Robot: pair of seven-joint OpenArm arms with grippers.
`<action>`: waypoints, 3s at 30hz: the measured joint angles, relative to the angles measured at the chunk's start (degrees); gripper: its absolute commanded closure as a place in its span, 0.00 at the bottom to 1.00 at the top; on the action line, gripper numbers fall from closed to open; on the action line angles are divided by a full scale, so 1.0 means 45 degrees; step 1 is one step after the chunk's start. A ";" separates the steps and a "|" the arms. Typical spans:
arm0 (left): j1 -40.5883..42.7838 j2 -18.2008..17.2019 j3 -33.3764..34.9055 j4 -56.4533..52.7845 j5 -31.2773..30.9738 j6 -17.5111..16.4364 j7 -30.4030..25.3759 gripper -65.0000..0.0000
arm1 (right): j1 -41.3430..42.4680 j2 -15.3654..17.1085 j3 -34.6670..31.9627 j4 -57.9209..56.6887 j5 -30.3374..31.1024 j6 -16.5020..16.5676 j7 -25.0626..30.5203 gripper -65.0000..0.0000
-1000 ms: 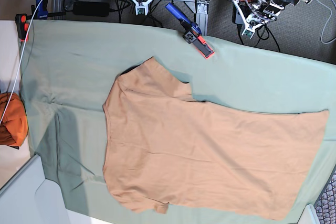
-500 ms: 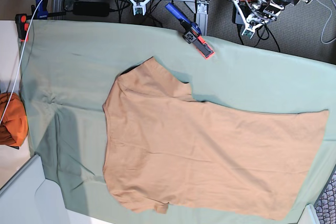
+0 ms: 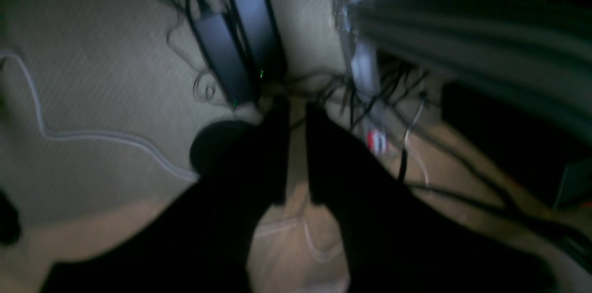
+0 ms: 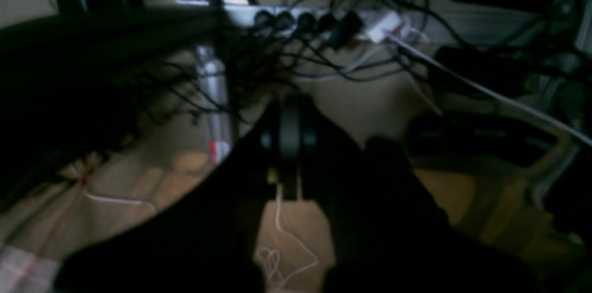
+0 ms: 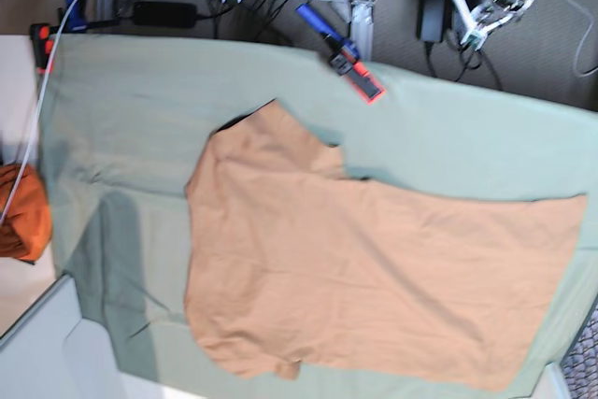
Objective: Fold the T-shirt properly
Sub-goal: 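Move the right gripper down to the tan T-shirt's shoulder edge, then grasp the shoulder edge with the right gripper, the hem corner with the left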
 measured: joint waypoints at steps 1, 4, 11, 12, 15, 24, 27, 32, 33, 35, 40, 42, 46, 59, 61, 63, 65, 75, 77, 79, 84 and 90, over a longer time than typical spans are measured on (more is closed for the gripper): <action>0.0253 -0.0044 -0.0199 0.0491 -0.0073 0.0005 0.0219 0.89 | -0.0403 0.0185 -0.0238 0.0442 0.0214 0.0058 0.0019 1.00; 0.1025 0.0019 -0.1229 0.2055 -0.0126 0.0000 0.0952 0.89 | -0.1690 0.0699 -0.1025 0.2064 0.0835 0.0219 -0.0112 1.00; 0.3060 -0.0325 -0.4245 0.6426 -0.2225 -0.1350 0.3385 0.89 | -0.5124 0.2108 -0.1666 0.7553 0.2943 0.0491 -0.1059 1.00; 0.3376 -0.0471 -0.4532 0.7077 -0.2705 -0.1744 0.3711 0.89 | -0.5576 0.2390 -0.1661 0.8359 0.3089 0.0495 -0.1127 1.00; 0.4342 -0.0889 -0.5299 0.9078 -0.4235 -0.2327 0.4503 0.89 | -0.6785 0.3191 -0.1622 1.0564 0.3123 0.0510 -0.1530 1.00; 0.7723 -0.1749 -0.7519 1.4294 -0.5425 -0.2569 0.5081 0.89 | -0.8927 0.4439 -0.0272 1.6028 0.5226 0.0534 -0.3327 1.00; 0.8587 -0.1792 -0.8004 1.5936 -0.5663 -0.2817 0.5153 0.89 | -0.8845 0.4483 0.0578 1.7490 0.6266 0.0529 -0.4119 1.00; 0.9403 -0.1851 -0.8922 1.8112 -0.5678 -0.2851 0.6343 0.89 | -0.8136 0.4323 0.1321 1.9288 0.7422 0.0525 -0.4741 1.00; 0.9413 -0.1860 -0.9054 1.8442 -0.5707 -0.2851 0.6615 0.89 | -0.7800 0.4226 0.1307 1.9351 0.7815 0.0525 -0.4794 0.96; 0.9403 -0.1860 -0.9272 1.8836 -0.5756 -0.2856 0.7023 0.89 | -0.6999 0.3905 0.1307 1.9336 0.8218 0.0510 -0.5406 0.79; 0.9442 -0.2127 -0.9700 1.8943 -0.5751 -0.2861 0.7388 0.89 | -0.5571 0.2574 0.1307 1.9278 0.8937 0.0321 -0.6222 0.47; 0.9447 -0.2307 -0.9787 1.8943 -0.5751 -0.2856 0.7674 0.89 | -0.5221 0.2040 0.1292 1.9278 0.8976 0.0296 -0.6348 0.47; 0.9607 -0.2633 -0.9787 1.8948 -0.5765 -0.2856 0.8136 0.82 | -0.4609 0.1229 0.0835 1.8841 0.9073 0.0296 -0.6698 0.47; 0.9831 -0.2909 -0.9802 1.8977 -0.6052 -0.2851 0.8393 0.72 | -0.2210 -0.0850 0.0141 1.6009 0.8748 0.0287 -0.6761 0.47; 0.9826 -0.2953 -0.9976 1.8977 -0.6130 -0.2856 0.8393 0.72 | -0.1962 -0.0879 0.0141 1.5824 0.8733 0.0291 -0.6722 0.47; 0.9831 -0.2948 -1.0341 1.8977 -0.6305 -0.2856 0.8359 0.72 | -0.1865 -0.0884 0.0141 1.5703 0.8743 0.0296 -0.6669 0.47; 0.9826 -0.2953 -1.0754 1.8977 -0.6562 -0.2851 0.8306 0.72 | -0.1855 -0.0889 0.0141 1.5669 0.8782 0.0296 -0.6625 0.47; 0.8942 -0.3837 -1.1288 1.8923 -0.6713 -0.2846 0.8106 0.72 | -0.0515 -0.1355 0.0053 1.4396 0.8879 0.0325 -0.6620 0.48; 0.8510 -0.4031 -1.1288 1.8768 -0.6737 -0.2773 0.8111 0.72 | -0.0345 -0.1491 0.0044 1.4168 0.8879 0.0325 -0.6727 0.59; 0.8048 -0.4216 -1.1288 1.8520 -0.6717 -0.2710 0.8150 0.72 | -0.0345 -0.1554 0.0044 1.4081 0.8874 0.0301 -0.6805 0.75; 0.6426 -0.4532 -1.1259 1.7354 -0.6819 -0.2705 0.8082 0.72 | -0.0413 -0.1554 0.0044 1.4066 0.8340 0.0311 -0.6698 1.00; 0.3857 -0.4541 -1.1225 1.4528 -0.7451 -0.2662 0.8247 0.40 | -0.0413 -0.1559 0.0044 1.4076 0.7990 0.0335 -0.6781 1.00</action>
